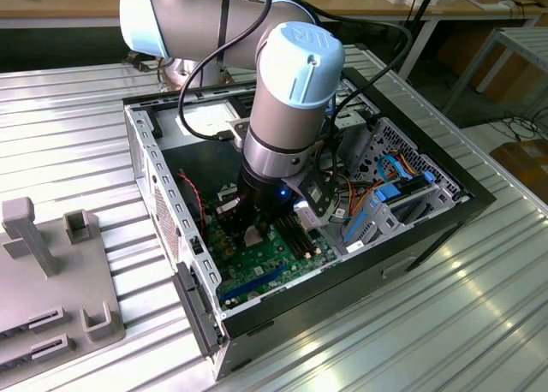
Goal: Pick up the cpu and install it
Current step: 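Place the cpu into insertion slot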
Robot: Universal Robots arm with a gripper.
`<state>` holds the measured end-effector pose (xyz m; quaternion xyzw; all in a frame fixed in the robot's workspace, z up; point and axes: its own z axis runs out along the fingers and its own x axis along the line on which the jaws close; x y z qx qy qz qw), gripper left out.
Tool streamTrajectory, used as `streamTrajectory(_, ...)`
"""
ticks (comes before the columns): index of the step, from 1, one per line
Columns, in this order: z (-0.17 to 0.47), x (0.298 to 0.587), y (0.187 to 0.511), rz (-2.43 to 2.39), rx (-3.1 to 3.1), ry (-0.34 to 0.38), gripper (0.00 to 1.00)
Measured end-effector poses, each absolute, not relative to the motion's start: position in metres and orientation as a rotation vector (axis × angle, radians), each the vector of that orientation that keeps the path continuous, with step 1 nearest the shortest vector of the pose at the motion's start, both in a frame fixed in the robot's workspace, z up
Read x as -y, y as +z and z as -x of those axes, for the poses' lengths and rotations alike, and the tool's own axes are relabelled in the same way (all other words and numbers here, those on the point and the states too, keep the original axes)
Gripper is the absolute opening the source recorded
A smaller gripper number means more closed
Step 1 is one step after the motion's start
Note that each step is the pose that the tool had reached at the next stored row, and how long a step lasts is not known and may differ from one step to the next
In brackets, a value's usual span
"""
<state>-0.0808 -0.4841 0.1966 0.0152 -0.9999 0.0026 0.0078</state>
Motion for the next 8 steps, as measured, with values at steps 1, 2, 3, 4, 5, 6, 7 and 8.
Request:
streamTrajectory(1,0.0808,0.4841,0.1966,-0.049,3.126,0.008,0.47)
streamTrajectory(2,0.0808,0.4841,0.1966,-0.05,3.126,0.008,0.47)
streamTrajectory(3,0.0808,0.4841,0.1966,-0.052,3.126,0.008,0.47)
streamTrajectory(4,0.0807,0.4841,0.1966,-0.052,3.126,0.008,0.47)
streamTrajectory(5,0.0808,0.4841,0.1966,-0.052,3.126,0.008,0.47)
streamTrajectory(6,0.0808,0.4841,0.1966,-0.052,3.126,0.008,0.47)
streamTrajectory(7,0.0808,0.4842,0.1966,-0.052,3.126,0.008,0.47)
streamTrajectory(8,0.0808,0.4842,0.1966,-0.053,3.126,0.008,0.47)
